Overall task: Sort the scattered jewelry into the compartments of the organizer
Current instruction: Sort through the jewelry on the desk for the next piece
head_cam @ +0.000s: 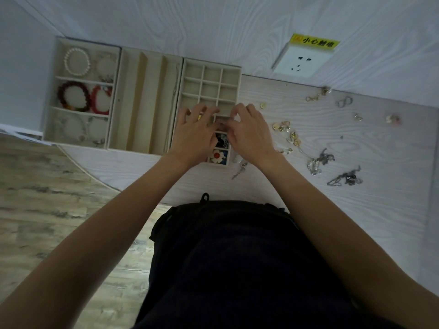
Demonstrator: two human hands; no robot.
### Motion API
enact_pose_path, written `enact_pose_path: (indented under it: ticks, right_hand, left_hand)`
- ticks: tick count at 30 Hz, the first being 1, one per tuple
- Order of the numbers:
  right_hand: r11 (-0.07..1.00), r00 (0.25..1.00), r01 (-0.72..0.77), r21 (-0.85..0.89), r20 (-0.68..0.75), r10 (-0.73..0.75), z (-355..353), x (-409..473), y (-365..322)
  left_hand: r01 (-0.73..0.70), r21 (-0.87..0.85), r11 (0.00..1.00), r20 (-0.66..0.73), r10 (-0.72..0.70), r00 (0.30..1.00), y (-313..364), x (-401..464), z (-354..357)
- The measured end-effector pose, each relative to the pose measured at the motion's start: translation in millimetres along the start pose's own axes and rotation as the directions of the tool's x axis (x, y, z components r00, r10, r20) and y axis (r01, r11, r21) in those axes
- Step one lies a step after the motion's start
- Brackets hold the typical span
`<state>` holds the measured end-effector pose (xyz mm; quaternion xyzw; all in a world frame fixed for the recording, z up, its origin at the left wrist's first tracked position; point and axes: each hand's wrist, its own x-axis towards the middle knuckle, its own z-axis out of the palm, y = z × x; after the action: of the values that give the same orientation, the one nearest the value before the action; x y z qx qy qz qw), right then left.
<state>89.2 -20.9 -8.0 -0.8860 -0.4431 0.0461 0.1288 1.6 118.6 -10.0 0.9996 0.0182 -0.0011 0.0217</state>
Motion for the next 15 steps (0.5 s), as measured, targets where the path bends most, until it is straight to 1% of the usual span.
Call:
enact_pose_path:
  ticks: [2,4,8,11,15]
  right_hand:
    - [1.000,1.000,0.013,0.008,0.002,-0.013,1.3,-1.8,-1.0]
    - [1.000,1.000,-0.006,0.006,-0.013,0.006,2.8,-4.4,-1.0]
    - [0.995,0.996,-0.072,-0.068,-0.060,0.068,2.9,-5.1,0.0]
    - [0.994,0.997,-0.071,-0.087,-0.051,0.066,2.1,-3.2,0.4]
    - [0.996,0.997,-0.081,-0.040,-0.018,0.080,2.6,-1.7,-1.0]
  left_hand:
    - [-0.030,0.040,0.999,-0.005,0.030,1.000,0.5,0.2,-3.6]
    - [-0.059,0.066,0.996,0.002,0.059,0.998,3.7,-0.8,-4.8]
    - [-0.092,0.081,0.992,-0.004,0.093,0.996,7.5,-1.5,-1.0]
    - [-0.109,0.070,0.992,-0.007,0.110,0.994,7.2,-0.2,1.0]
    - [-0.150,0.058,0.987,0.069,0.146,0.987,0.9,2.7,-1.8]
